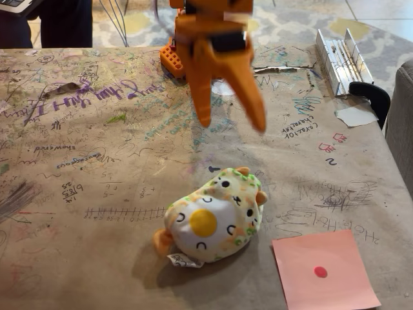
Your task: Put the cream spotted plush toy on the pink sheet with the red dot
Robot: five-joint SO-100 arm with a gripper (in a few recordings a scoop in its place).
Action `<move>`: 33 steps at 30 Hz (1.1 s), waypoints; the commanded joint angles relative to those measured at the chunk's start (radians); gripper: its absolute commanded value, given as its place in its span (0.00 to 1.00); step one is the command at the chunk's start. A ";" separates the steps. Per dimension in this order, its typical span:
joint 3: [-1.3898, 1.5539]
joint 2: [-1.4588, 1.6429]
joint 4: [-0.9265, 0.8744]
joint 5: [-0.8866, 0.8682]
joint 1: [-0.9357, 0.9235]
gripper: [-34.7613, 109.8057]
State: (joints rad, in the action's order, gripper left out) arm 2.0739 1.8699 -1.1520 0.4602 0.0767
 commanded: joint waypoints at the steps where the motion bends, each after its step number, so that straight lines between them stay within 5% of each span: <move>1: 0.066 0.100 0.049 0.029 0.006 0.53; 12: -0.416 -0.457 0.110 0.040 -0.072 0.52; 25: -0.667 -0.712 0.066 0.106 -0.094 0.46; 28: -0.667 -0.726 0.061 0.100 -0.104 0.26; 33: -0.526 -0.626 0.118 0.095 -0.101 0.24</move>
State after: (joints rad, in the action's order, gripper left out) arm 1.4542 1.1290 -1.0661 0.5430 -0.0046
